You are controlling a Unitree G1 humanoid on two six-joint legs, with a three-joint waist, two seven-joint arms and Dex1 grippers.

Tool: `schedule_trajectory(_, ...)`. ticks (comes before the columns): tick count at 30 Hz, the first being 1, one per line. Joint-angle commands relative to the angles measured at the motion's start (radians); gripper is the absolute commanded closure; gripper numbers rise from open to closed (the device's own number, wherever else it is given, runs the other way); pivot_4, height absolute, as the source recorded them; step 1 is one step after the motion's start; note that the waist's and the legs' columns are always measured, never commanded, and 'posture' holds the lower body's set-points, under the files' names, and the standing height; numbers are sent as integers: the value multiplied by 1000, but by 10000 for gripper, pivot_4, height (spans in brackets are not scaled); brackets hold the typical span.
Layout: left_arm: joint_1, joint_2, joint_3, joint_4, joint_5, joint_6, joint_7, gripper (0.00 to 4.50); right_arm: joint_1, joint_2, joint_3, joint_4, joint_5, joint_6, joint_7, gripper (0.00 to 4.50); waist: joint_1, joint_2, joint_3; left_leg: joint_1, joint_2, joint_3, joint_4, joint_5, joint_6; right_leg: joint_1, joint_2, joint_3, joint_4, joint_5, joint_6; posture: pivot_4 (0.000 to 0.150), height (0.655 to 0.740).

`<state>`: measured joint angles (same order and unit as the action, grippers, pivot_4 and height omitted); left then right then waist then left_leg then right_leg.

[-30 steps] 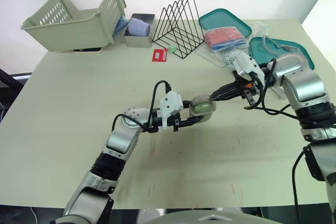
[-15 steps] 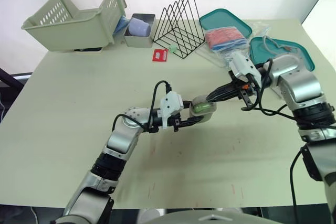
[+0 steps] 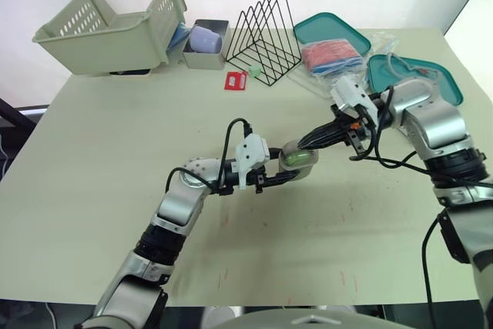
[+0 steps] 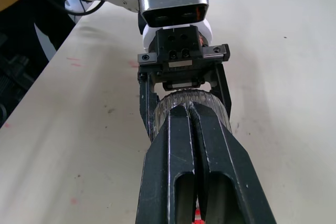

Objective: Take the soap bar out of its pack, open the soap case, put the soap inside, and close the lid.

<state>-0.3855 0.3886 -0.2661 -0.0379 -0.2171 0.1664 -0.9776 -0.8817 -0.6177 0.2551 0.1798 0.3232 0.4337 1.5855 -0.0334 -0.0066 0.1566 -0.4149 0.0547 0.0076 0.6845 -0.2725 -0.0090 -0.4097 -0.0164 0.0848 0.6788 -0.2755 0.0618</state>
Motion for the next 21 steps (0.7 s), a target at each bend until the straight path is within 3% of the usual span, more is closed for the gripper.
schedule_trajectory(1, -14, -6, 5, -36, -10, -18, -4, 25036, -52, -18, -63, 12, 40, 33, -11, 44502, 0, 0, 0, 0, 0, 0, 0, 0, 0, 0, 0, 0, 0, 0, 0, 1500, 7400)
schedule_trajectory(8, -12, -4, 4, -37, -9, -18, -5, 25036, -70, -61, -108, 74, 49, 65, -25, 44502, 2, 0, 0, 0, 0, 0, 0, 0, 0, 0, 0, 0, 0, 0, 0, 1500, 7400)
schedule_trajectory(21, -12, -5, 1, -42, -8, -18, -4, 25036, 23, -114, -29, 78, -57, -71, 8, 44502, 0, 0, 0, 0, 0, 0, 0, 0, 0, 0, 0, 0, 0, 0, 0, 1500, 7400)
